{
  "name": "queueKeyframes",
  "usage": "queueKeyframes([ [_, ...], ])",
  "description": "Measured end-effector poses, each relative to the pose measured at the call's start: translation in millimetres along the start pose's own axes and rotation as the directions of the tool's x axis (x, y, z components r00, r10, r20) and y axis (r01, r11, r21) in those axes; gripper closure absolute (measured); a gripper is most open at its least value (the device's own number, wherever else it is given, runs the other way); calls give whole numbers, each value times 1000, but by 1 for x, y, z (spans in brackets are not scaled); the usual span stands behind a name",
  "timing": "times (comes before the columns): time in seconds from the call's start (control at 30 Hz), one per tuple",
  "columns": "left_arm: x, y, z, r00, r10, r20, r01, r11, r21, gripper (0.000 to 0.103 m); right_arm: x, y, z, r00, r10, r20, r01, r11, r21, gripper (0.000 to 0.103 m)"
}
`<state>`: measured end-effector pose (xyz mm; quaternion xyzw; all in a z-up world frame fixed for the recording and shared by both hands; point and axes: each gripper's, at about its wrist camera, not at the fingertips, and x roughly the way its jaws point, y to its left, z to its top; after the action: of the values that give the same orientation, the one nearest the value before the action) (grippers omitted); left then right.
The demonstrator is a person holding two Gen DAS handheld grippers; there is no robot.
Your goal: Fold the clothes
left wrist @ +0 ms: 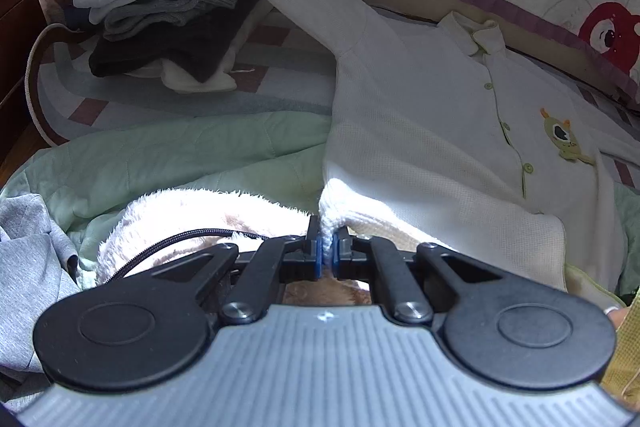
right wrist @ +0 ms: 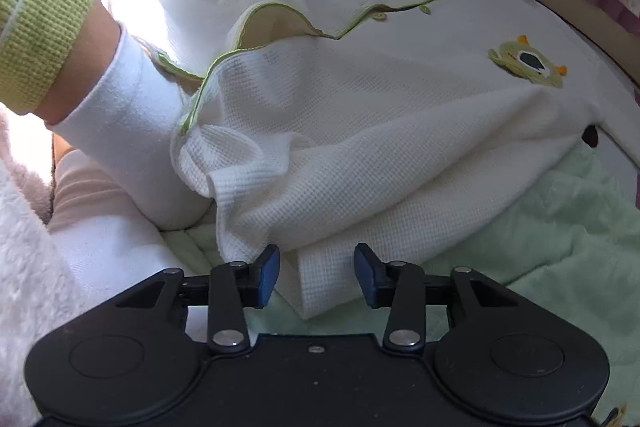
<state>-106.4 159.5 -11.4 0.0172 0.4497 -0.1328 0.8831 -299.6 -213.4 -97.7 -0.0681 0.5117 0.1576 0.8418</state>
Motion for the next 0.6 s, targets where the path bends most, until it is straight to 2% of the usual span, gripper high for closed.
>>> queueKeyframes([
  [0.07, 1, 1, 0, 1000, 3, 1, -3, 1000, -3, 98, 4, 1, 3, 1000, -25, -2, 25, 999, -33, 53],
  [0.1, 2, 2, 1, 1000, 3, 1, -3, 1000, -5, 98, 5, 1, 3, 998, -60, -8, 60, 997, -51, 59],
  [0.13, 2, 3, 1, 1000, 2, 1, -2, 1000, -8, 98, 5, 1, 3, 996, -91, -20, 89, 994, -69, 95],
  [0.2, 2, 6, 2, 1000, -1, 0, 1, 1000, -14, 98, -4, -8, -1, 996, -87, -31, 87, 996, -8, 103],
  [0.27, 3, 7, 2, 1000, -4, -1, 4, 1000, -17, 97, -23, -23, -8, 998, -50, -24, 52, 990, 130, 103],
  [0.33, 3, 7, 2, 1000, -2, -1, 2, 1000, -12, 97, -46, -36, -20, 999, -39, -23, 44, 964, 260, 103],
  [0.37, 4, 5, 3, 1000, 2, 2, -2, 1000, -11, 97, -55, -40, -25, 999, -35, -18, 38, 955, 295, 102],
  [0.43, 5, 3, 4, 1000, 8, 7, -8, 1000, -9, 98, -66, -38, -31, 1000, -25, 12, 21, 957, 290, 100],
  [0.5, 6, 0, 5, 1000, 15, 12, -15, 1000, -8, 97, -61, -29, -23, 999, -16, 50, 5, 976, 217, 92],
  [0.57, 7, -2, 6, 1000, 22, 17, -22, 1000, -6, 97, -36, -23, -7, 1000, 11, 25, -14, 989, 148, 72],
  [0.6, 8, -3, 6, 999, 26, 19, -26, 1000, -6, 97, -25, -20, -1, 1000, 19, 16, -21, 992, 123, 57],
])
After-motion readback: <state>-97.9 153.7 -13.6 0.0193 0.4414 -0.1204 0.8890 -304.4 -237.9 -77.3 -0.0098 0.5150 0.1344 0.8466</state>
